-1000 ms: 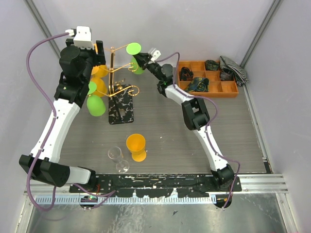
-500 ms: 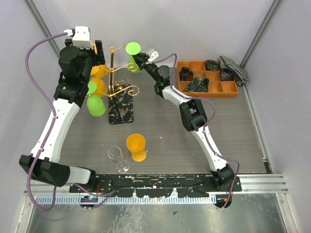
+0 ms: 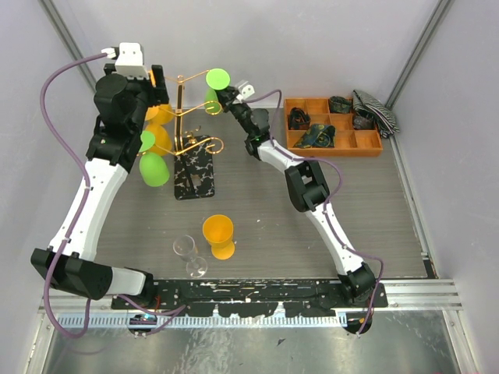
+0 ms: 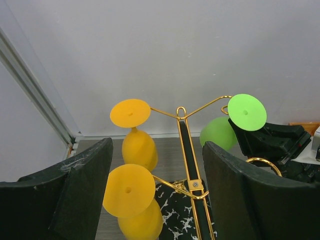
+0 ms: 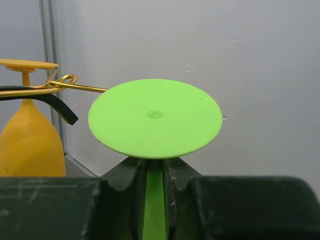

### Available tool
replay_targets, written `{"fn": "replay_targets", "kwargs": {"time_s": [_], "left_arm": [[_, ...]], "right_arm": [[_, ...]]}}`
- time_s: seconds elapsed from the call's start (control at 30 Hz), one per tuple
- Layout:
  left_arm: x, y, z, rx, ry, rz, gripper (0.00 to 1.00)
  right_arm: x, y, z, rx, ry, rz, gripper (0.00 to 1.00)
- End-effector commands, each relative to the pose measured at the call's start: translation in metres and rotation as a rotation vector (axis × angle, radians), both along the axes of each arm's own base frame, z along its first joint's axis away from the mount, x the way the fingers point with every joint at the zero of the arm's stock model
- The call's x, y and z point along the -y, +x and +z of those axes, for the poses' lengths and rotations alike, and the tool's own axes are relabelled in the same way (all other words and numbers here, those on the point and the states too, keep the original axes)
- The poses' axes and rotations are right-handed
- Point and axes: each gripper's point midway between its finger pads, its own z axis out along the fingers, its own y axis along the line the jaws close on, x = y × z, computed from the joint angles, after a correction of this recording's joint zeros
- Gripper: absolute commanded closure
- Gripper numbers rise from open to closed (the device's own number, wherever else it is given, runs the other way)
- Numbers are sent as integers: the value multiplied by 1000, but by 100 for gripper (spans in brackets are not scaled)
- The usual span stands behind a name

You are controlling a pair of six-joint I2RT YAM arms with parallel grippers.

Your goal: Place the wine glass upside down on the wine glass rack

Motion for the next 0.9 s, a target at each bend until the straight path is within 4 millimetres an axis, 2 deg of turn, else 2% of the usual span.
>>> {"fn": "replay_targets", "kwargs": {"time_s": [0.0,0.57,0.67,0.77,0.87], "left_arm": [[0,0,-6,-10,-18,-6,21],[2,5,-14,-30,-12,-8,22],[4,8,-13,-41,13,-21,22],[11,14,-16,-79,45,-58,21],[20,21,-23,-121,67,-109,19]], "right_arm": [[8,-12,55,97,77,-21,99],[-1,-39,72,126,23,85,99],[10,-44,72,125,-2,45,99],[34,-44,75,99,31,13,99],[61,-54,103,115,72,-7,99]]}}
